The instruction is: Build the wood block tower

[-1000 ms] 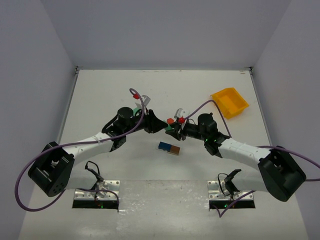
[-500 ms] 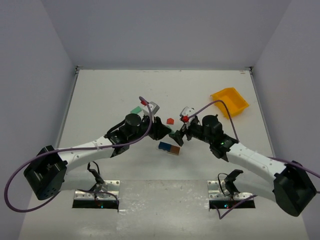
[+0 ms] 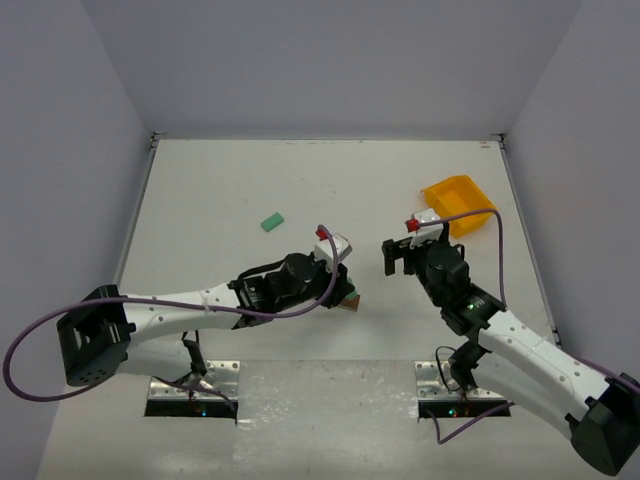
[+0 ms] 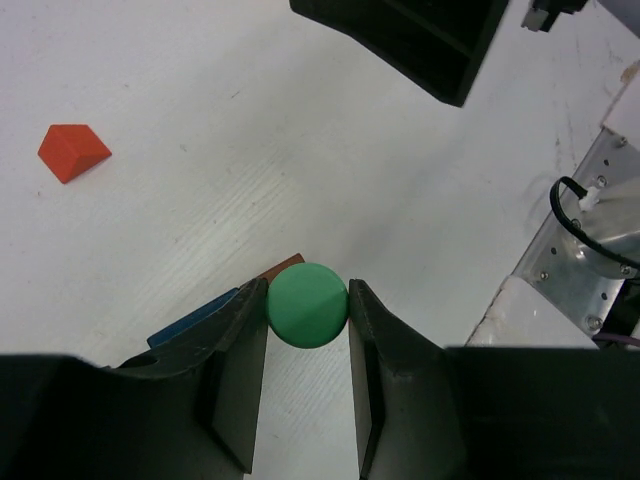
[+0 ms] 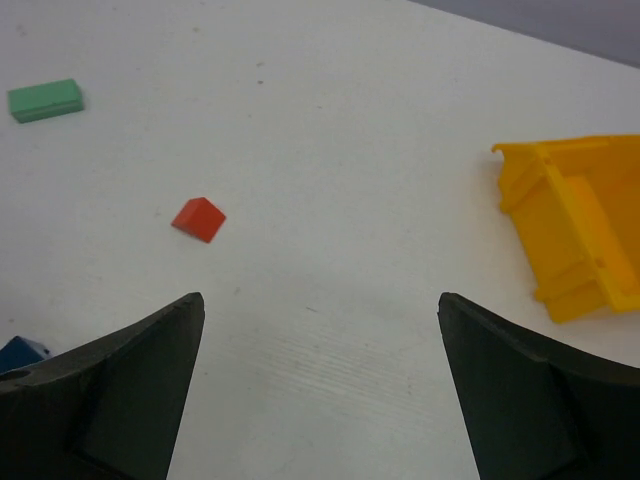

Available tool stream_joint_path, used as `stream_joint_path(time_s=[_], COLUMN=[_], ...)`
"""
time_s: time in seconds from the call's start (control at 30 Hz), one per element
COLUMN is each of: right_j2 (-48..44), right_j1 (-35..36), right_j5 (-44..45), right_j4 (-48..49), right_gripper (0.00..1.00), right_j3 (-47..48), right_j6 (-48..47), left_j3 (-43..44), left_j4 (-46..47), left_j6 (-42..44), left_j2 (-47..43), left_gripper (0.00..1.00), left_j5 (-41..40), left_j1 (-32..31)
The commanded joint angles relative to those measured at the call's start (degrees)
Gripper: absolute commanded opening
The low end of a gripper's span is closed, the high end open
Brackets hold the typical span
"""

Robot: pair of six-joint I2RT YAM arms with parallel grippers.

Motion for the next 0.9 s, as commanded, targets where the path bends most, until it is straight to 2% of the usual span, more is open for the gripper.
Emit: stream_joint_path(time_s=[0.0,0.23,0.7,0.87], right_j2=[2.5,4.2,8.3,8.6], right_j1=[-0.2,-0.6,-1.3,-1.5], right_j5=[10.2,10.6,10.2,10.0], right_j4=[-0.4,-0.4,-0.4,-0.4], right_gripper=[0.99,0.99,0.99,0.99], right_j3=[1.1,1.6,3.1,3.2], right_j6=[2.8,2.7,2.3,2.3], left_j3=[2.9,4.7,5.8,6.8], left_j4=[-0.5,-2.0,-2.0,-2.0], left_j6=[3.3,4.7,4.9,4.5], left_j2=[1.7,4.6,8.1,9.8], left_gripper=[0.00,0.00,0.00,0.00], left_j5=[-7.7,-14.2,-16.0,-14.3], left_j1=[-3.5,-4.8,-4.9,-4.8])
